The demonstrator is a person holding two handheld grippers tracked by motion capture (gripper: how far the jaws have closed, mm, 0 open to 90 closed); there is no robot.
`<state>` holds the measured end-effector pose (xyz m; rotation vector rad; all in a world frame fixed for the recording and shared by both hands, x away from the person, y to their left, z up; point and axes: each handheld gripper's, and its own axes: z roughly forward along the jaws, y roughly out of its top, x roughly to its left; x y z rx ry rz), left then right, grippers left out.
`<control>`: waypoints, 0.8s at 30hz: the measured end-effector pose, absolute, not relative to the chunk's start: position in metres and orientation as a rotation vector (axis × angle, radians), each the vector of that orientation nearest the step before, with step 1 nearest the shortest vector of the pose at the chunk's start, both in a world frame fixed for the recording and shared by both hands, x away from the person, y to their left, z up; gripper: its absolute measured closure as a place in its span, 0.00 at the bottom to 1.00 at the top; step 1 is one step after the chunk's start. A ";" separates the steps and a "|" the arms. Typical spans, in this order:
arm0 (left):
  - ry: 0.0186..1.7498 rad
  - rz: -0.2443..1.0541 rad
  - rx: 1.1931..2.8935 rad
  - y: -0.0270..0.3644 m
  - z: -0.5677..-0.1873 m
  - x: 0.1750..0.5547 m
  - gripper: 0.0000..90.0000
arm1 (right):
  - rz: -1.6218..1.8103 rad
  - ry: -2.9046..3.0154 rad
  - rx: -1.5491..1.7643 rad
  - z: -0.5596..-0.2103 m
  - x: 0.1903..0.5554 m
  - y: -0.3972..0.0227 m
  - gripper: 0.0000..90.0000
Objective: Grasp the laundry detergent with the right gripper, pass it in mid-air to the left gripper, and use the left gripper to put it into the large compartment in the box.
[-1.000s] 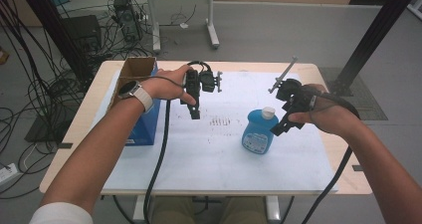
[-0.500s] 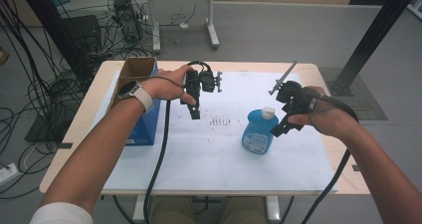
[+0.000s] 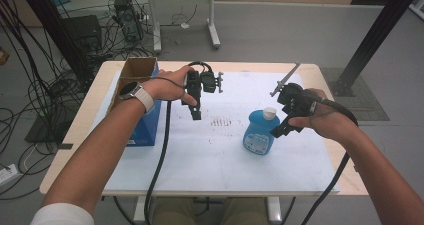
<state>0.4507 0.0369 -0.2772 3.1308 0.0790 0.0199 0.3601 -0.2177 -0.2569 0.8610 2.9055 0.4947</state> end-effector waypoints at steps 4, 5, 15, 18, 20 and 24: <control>0.080 0.020 3.129 0.036 -0.277 0.450 0.12 | 0.502 2.903 0.856 -0.259 0.360 -0.217 0.07; 0.079 0.019 3.130 0.036 -0.277 0.450 0.12 | 0.501 2.902 0.854 -0.259 0.360 -0.217 0.07; 0.079 0.019 3.130 0.036 -0.277 0.450 0.12 | 0.525 2.894 0.854 -0.264 0.359 -0.218 0.07; 0.080 0.018 3.130 0.035 -0.277 0.450 0.12 | 0.530 2.892 0.853 -0.265 0.359 -0.218 0.07; 0.080 0.019 3.130 0.035 -0.277 0.450 0.12 | 0.537 2.889 0.853 -0.266 0.360 -0.218 0.07; 0.077 0.020 3.129 0.035 -0.278 0.450 0.12 | 0.546 2.888 0.851 -0.268 0.359 -0.218 0.07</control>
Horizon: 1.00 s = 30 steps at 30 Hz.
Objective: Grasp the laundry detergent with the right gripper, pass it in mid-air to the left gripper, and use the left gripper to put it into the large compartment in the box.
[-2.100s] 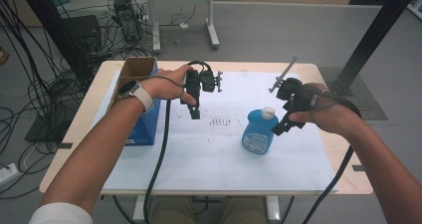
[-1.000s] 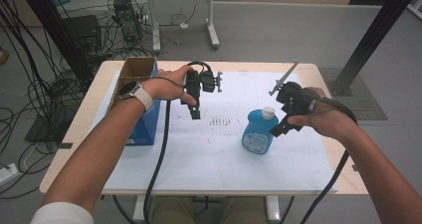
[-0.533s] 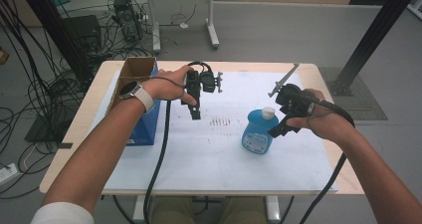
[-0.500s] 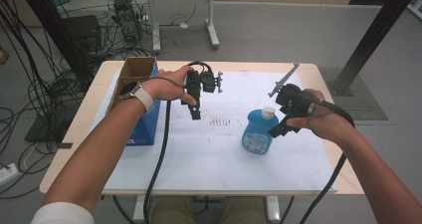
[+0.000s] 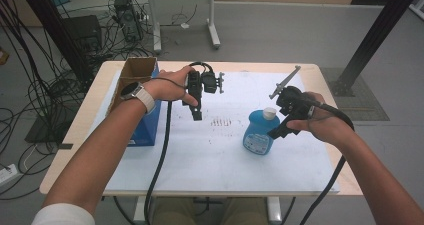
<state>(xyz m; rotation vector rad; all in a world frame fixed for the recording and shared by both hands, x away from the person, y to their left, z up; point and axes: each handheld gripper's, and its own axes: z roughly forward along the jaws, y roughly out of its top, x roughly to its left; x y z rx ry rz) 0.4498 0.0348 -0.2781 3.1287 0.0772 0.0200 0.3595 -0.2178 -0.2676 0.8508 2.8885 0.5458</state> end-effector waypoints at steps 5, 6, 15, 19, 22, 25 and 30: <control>0.077 0.020 3.128 0.035 -0.279 0.449 0.12 | 0.547 2.890 0.849 -0.269 0.359 -0.218 0.07; 0.078 0.019 3.130 0.035 -0.279 0.449 0.12 | 0.552 2.888 0.850 -0.270 0.359 -0.218 0.07; 0.085 0.012 3.132 0.037 -0.281 0.449 0.12 | 0.581 2.877 0.843 -0.274 0.358 -0.219 0.07; 0.087 0.012 3.131 0.037 -0.282 0.449 0.12 | 0.586 2.876 0.841 -0.276 0.358 -0.219 0.07; 0.084 0.012 3.130 0.038 -0.282 0.450 0.12 | 0.594 2.874 0.837 -0.278 0.358 -0.218 0.07; 0.087 0.010 3.125 0.038 -0.282 0.450 0.12 | 0.597 2.874 0.834 -0.279 0.358 -0.218 0.07; 0.090 0.013 3.124 0.038 -0.283 0.449 0.12 | 0.625 2.857 0.832 -0.282 0.358 -0.219 0.07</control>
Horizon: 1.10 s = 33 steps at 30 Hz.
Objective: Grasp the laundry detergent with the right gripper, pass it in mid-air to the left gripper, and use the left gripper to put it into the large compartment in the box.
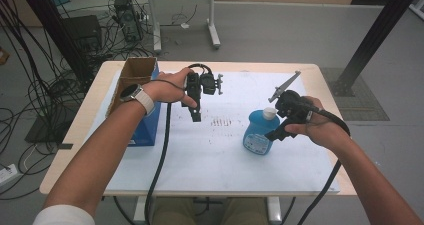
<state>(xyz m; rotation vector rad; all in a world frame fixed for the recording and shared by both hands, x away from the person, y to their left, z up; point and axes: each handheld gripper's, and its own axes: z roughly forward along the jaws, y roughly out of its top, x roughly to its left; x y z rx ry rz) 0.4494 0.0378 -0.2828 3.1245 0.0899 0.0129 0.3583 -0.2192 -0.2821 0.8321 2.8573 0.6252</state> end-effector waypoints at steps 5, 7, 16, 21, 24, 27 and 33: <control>0.090 0.014 3.125 0.038 -0.283 0.450 0.12 | 0.637 2.846 0.830 -0.285 0.358 -0.220 0.07; 0.087 0.015 3.125 0.038 -0.283 0.449 0.12 | 0.647 2.839 0.828 -0.286 0.358 -0.221 0.07; 0.091 0.013 3.125 0.038 -0.283 0.449 0.12 | 0.666 2.832 0.832 -0.290 0.358 -0.221 0.07; 0.091 0.010 3.126 0.038 -0.284 0.449 0.12 | 0.677 2.830 0.832 -0.292 0.358 -0.222 0.07; 0.089 0.009 3.128 0.038 -0.285 0.449 0.12 | 0.686 2.824 0.831 -0.293 0.358 -0.222 0.07; 0.093 0.010 3.126 0.038 -0.285 0.449 0.12 | 0.693 2.818 0.832 -0.293 0.358 -0.223 0.08; 0.094 0.007 3.126 0.039 -0.286 0.450 0.12 | 0.703 2.809 0.833 -0.296 0.358 -0.223 0.08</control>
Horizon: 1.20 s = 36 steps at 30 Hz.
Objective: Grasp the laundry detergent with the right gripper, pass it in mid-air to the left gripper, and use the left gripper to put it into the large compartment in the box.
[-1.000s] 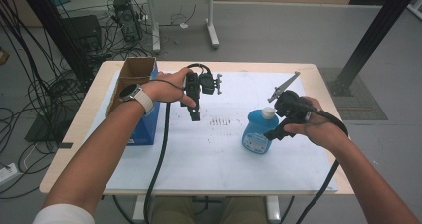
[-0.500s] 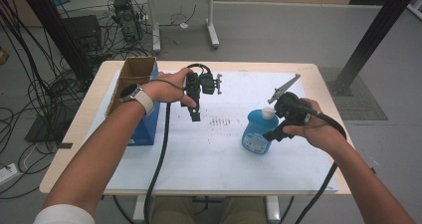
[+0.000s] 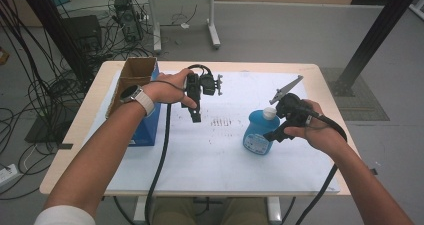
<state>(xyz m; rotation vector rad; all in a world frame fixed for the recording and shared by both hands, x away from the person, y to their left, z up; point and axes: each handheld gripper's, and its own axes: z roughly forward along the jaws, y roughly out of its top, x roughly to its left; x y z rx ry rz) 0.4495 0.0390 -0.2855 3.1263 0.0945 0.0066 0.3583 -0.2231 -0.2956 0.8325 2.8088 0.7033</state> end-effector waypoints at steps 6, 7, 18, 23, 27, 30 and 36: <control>0.096 0.007 3.126 0.039 -0.286 0.449 0.12 | 0.708 2.800 0.839 -0.298 0.358 -0.225 0.08; 0.096 0.006 3.126 0.039 -0.286 0.449 0.12 | 0.706 2.800 0.840 -0.298 0.358 -0.225 0.08; 0.091 0.006 3.126 0.039 -0.286 0.449 0.12 | 0.712 2.790 0.843 -0.297 0.359 -0.226 0.08; 0.097 0.007 3.126 0.039 -0.286 0.449 0.12 | 0.712 2.792 0.846 -0.297 0.359 -0.227 0.08; 0.100 0.005 3.124 0.039 -0.286 0.449 0.12 | 0.715 2.792 0.850 -0.297 0.359 -0.227 0.08; 0.094 0.005 3.127 0.039 -0.286 0.449 0.12 | 0.714 2.790 0.850 -0.297 0.359 -0.228 0.08; 0.091 0.003 3.125 0.038 -0.287 0.449 0.12 | 0.715 2.788 0.855 -0.297 0.359 -0.229 0.08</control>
